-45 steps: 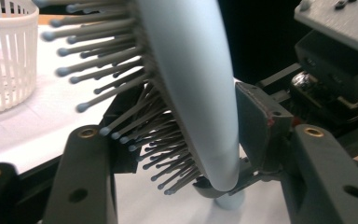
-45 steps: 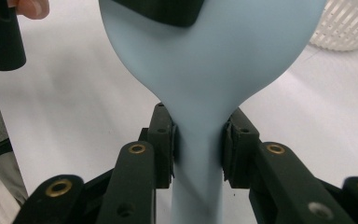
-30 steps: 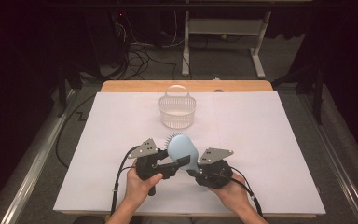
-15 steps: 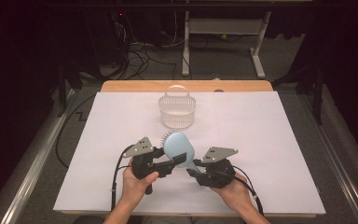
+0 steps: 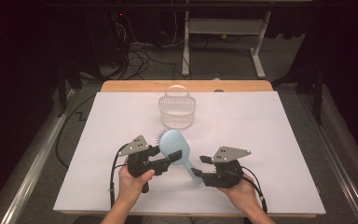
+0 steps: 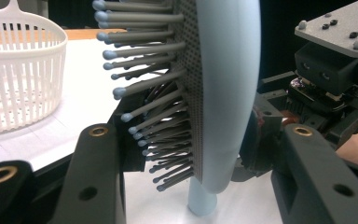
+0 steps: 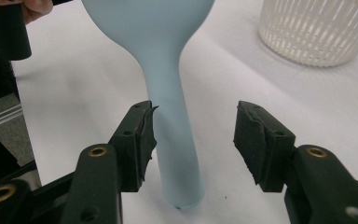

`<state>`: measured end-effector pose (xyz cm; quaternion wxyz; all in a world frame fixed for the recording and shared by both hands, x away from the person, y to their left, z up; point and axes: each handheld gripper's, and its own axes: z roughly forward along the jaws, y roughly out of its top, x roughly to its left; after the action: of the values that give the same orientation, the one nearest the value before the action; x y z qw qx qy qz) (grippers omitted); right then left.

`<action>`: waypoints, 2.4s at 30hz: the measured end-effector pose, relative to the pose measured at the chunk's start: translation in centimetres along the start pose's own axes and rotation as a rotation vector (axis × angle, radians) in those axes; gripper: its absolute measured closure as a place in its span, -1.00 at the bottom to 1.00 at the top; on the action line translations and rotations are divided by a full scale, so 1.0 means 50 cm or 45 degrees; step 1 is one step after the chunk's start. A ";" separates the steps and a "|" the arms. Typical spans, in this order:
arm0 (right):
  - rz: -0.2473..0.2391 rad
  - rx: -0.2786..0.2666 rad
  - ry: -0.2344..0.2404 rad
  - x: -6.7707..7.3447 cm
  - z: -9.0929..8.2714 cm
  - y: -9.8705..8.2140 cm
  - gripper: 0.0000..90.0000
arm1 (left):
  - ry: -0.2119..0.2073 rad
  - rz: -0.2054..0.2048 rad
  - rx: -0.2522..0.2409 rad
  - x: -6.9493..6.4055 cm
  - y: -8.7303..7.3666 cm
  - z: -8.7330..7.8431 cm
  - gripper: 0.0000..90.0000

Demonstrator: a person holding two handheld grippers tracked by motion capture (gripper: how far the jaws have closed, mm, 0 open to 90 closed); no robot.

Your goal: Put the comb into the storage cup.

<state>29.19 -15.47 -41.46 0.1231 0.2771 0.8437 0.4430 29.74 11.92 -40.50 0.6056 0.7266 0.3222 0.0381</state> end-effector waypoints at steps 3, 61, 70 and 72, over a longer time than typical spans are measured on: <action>0.003 -0.002 -0.003 -0.005 -0.005 -0.004 0.06 | 0.003 -0.003 -0.007 0.002 0.001 -0.003 0.16; 0.211 -0.260 -0.324 -0.151 -0.195 -0.180 -0.31 | 0.123 0.010 -0.096 0.017 0.015 -0.049 0.16; 0.246 -0.302 -0.346 -0.152 -0.219 -0.204 -0.33 | 0.140 0.021 -0.103 0.018 0.019 -0.054 0.16; 0.251 -0.314 -0.352 -0.153 -0.225 -0.209 -0.33 | 0.146 0.026 -0.101 0.018 0.021 -0.055 0.16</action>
<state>26.60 -32.28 -43.81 0.2270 0.3992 0.7270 0.5105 29.66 14.66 -39.12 0.6140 0.7020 0.3471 0.0984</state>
